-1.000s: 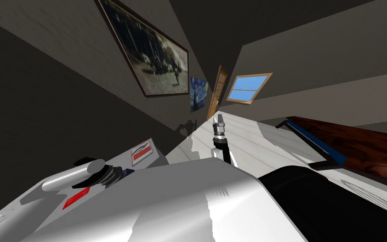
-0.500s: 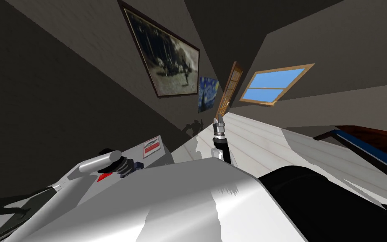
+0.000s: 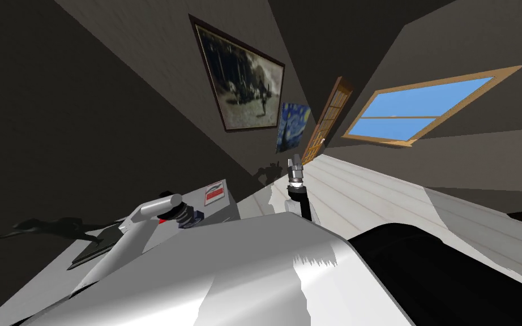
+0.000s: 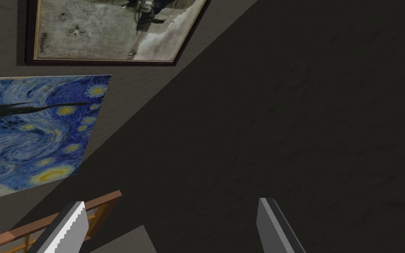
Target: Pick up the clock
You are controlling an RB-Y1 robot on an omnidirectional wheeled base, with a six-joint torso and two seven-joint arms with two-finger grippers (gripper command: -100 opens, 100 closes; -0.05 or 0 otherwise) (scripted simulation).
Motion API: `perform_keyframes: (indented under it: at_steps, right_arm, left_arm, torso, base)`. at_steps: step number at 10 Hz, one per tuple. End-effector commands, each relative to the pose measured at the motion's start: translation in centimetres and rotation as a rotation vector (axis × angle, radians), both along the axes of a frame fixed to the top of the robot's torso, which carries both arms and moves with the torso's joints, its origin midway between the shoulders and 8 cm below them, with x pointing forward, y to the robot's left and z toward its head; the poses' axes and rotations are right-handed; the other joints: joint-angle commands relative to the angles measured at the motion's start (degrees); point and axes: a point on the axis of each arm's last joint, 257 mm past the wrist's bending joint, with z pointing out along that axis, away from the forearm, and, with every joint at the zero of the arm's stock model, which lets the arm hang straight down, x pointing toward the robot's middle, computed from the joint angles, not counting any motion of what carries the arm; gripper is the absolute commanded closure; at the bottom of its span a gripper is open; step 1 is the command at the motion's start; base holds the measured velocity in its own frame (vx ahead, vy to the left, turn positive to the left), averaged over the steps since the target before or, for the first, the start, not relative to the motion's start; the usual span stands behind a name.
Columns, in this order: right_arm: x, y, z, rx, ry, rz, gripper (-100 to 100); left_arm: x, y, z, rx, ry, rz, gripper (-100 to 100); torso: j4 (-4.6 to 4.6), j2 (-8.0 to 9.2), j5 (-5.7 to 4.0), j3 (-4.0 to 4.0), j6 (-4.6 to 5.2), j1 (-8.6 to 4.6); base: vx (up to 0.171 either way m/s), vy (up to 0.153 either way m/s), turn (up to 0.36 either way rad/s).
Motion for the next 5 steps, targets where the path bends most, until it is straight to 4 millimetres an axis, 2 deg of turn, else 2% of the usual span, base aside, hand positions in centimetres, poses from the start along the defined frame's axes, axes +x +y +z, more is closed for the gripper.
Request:
perform_keyframes:
  at_steps: [1,2,3,4,5]
  right_arm:
    - [0.0,0.0,0.0,0.000,0.000,0.000,0]
    - [0.0,0.0,0.0,0.000,0.000,0.000,0]
    - [0.0,0.0,0.0,0.000,0.000,0.000,0]
    - [0.0,0.0,0.0,0.000,0.000,0.000,0]
    - [0.0,0.0,0.0,0.000,0.000,0.000,0]
  left_arm:
    - [0.9,-2.5,-0.5,-0.015,0.026,-0.059,100]
    - [2.4,-2.5,0.3,-0.002,0.004,-0.068,100]
    - [3.1,-2.6,0.7,-0.002,-0.009,-0.073,100]
    - [3.6,-4.9,0.2,-0.012,0.020,-0.131,100]
    - [4.5,-4.9,0.7,-0.001,0.005,-0.137,100]
  torso:
    - [0.00,0.00,0.00,0.00,0.00,0.00]
    - [-0.11,-0.01,0.06,-0.05,-0.21,0.07]
    - [-0.10,-0.04,0.08,-0.07,-0.14,0.12]
    - [-0.09,0.00,0.09,-0.04,-0.07,0.12]
    - [-0.16,-0.01,0.13,-0.08,-0.24,0.20]
  base:
    - [0.022,0.014,0.340]
    - [0.027,0.006,0.283]
    - [0.013,0.002,0.010]
    - [0.025,0.019,0.331]
    - [0.024,0.004,0.277]
